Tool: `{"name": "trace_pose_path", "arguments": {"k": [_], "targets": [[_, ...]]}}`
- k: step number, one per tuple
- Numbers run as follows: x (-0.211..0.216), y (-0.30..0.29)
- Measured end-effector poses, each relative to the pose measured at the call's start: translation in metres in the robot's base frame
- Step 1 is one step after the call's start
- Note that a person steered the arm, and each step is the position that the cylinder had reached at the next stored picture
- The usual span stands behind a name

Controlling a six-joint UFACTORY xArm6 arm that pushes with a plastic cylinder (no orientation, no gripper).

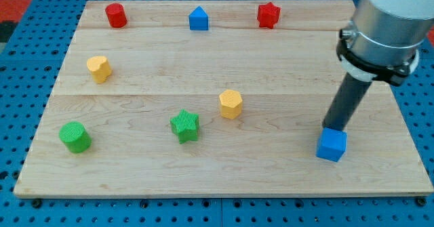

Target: Place the yellow hexagon above the blue cube

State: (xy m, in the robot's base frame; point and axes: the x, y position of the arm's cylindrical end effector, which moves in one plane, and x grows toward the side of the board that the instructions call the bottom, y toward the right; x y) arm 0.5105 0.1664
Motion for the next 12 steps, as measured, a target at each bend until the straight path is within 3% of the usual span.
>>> {"name": "trace_pose_path", "arguments": {"k": [2,3,4,5,6,7,9,10,11,12], "targets": [[-0.075,-0.129],[-0.071,-0.191],[-0.034,-0.189],[-0.048,-0.136],[-0.057,-0.118],[-0.058,-0.056],[-0.047,-0.014],[-0.064,0.000],[-0.121,0.000],[-0.206,0.009]]}}
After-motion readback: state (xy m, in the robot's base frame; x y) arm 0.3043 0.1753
